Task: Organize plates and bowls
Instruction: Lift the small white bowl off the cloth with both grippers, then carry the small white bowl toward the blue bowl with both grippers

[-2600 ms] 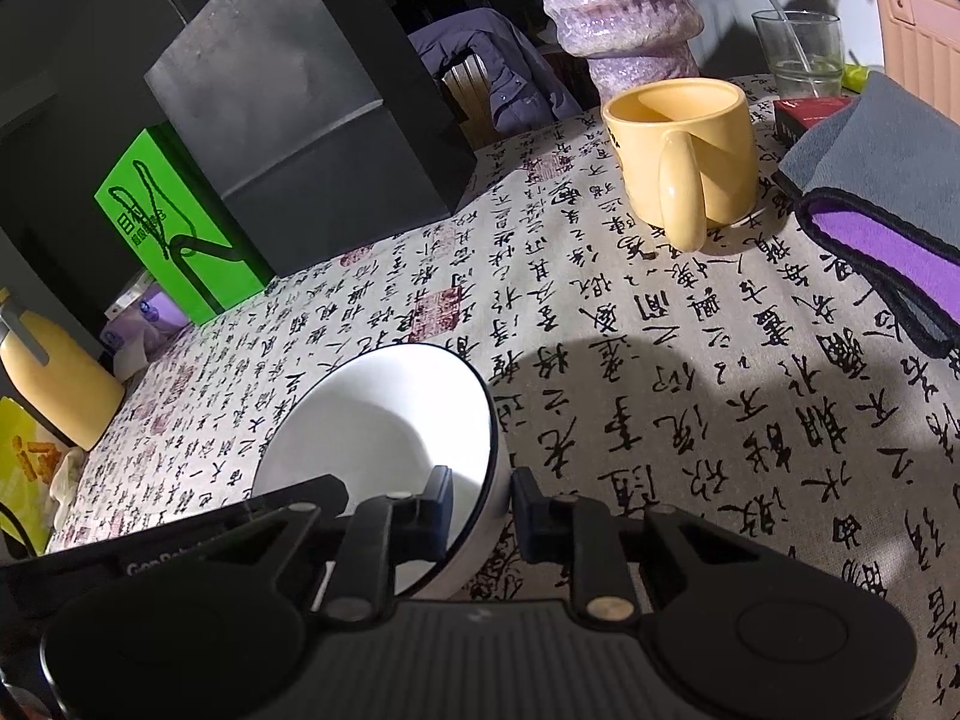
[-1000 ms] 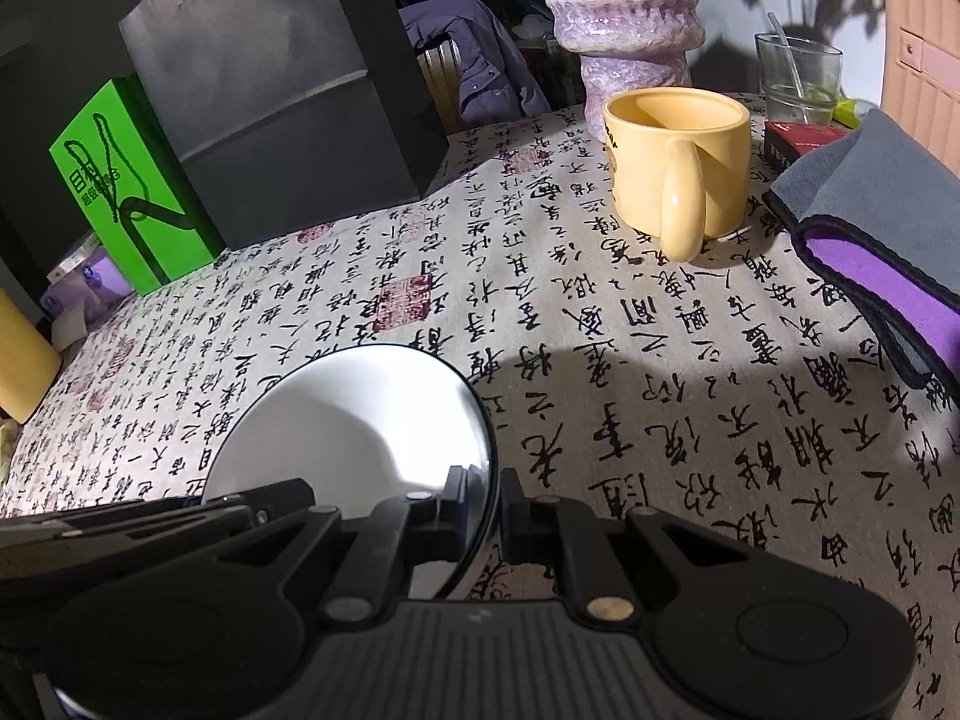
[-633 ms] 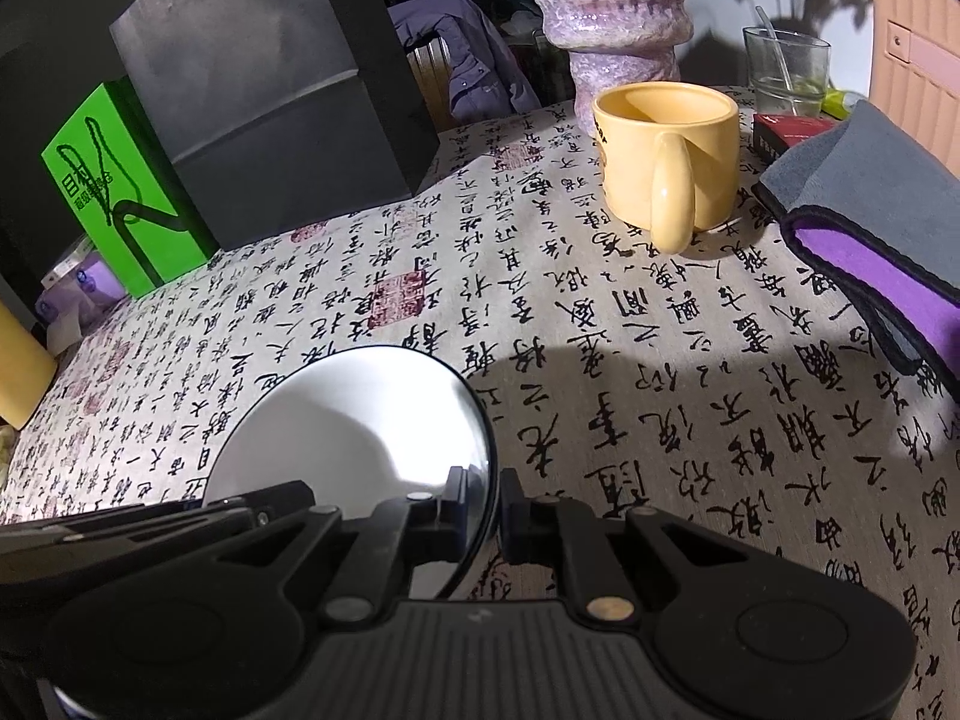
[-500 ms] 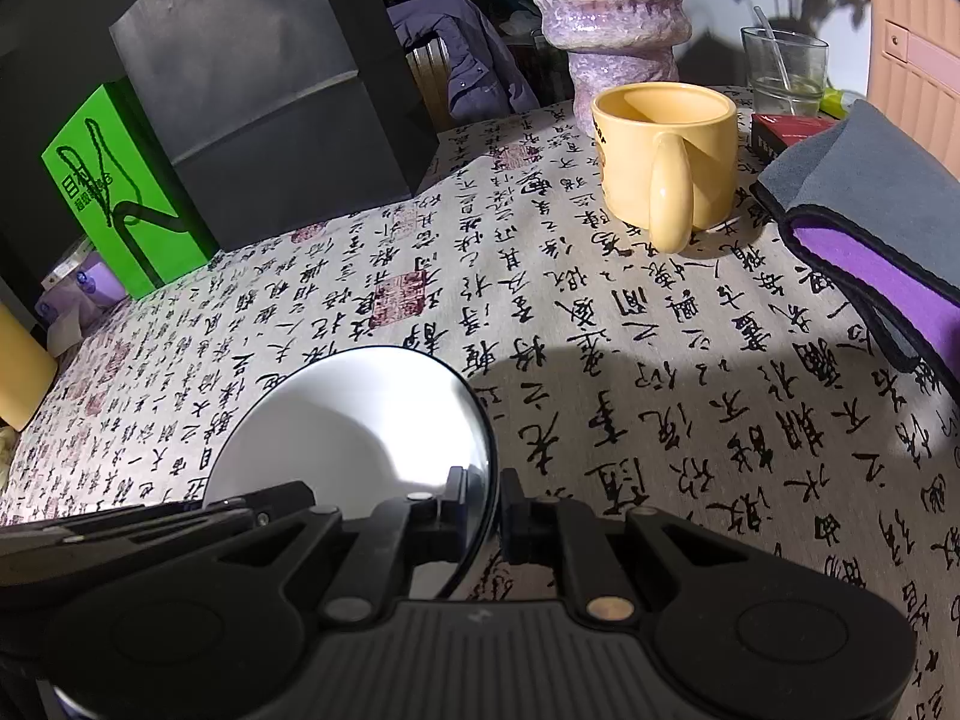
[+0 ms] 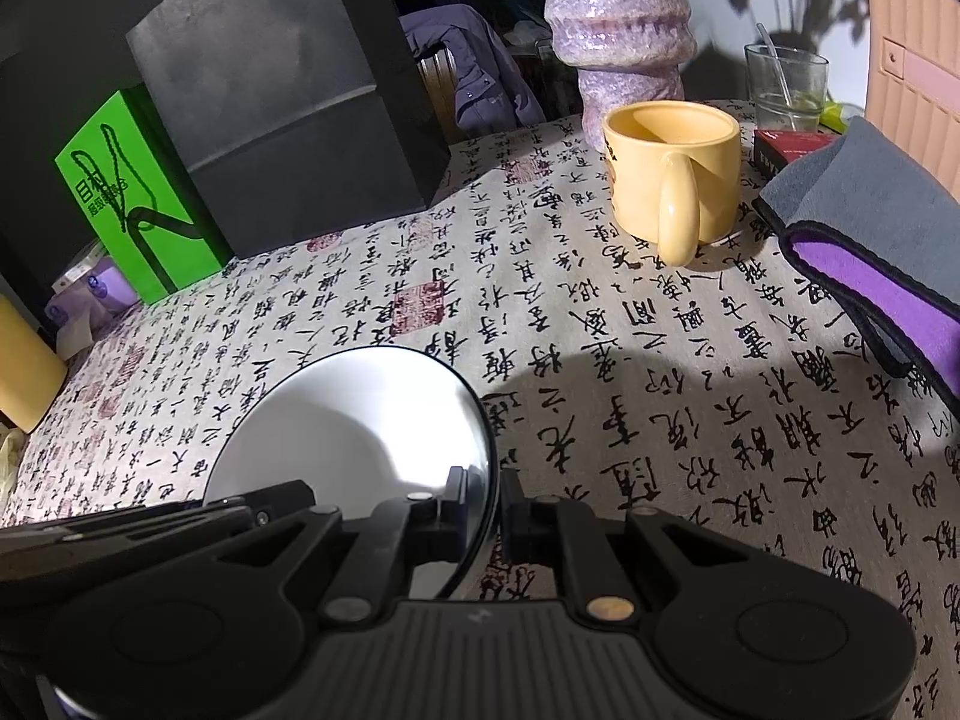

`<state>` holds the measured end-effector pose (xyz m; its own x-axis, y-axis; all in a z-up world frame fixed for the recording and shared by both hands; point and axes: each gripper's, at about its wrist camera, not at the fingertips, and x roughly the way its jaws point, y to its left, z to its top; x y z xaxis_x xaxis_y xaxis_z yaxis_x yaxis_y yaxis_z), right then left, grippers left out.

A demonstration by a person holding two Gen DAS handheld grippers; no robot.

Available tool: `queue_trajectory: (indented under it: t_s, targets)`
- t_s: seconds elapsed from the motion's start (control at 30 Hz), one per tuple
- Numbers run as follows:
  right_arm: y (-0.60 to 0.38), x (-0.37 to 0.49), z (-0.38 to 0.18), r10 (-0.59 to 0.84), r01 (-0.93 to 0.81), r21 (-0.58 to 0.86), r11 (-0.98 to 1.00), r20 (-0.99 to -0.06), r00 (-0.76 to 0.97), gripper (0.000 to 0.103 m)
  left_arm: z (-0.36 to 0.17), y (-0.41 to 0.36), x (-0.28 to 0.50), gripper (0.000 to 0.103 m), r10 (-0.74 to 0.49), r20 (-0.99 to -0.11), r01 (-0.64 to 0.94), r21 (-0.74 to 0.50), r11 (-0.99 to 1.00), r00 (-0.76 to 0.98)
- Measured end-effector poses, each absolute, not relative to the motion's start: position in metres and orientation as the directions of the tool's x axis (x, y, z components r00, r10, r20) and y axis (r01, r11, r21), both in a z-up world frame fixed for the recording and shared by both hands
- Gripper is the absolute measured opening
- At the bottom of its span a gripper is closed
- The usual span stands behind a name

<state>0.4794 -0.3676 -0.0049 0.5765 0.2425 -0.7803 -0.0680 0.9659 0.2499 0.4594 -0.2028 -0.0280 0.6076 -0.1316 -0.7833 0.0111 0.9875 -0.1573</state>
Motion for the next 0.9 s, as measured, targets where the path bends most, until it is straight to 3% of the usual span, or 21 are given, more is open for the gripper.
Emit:
queue_trajectory:
  t_s: [0.9]
  targets:
    - [-0.34, 0.453, 0.024, 0.248, -0.106, 0.233, 0.967, -0.753, 0.609, 0.01, -0.001, -0.175, 0.428, 0.011, -0.129, -0.749, -0.009, -0.177, 0.984, 0.65]
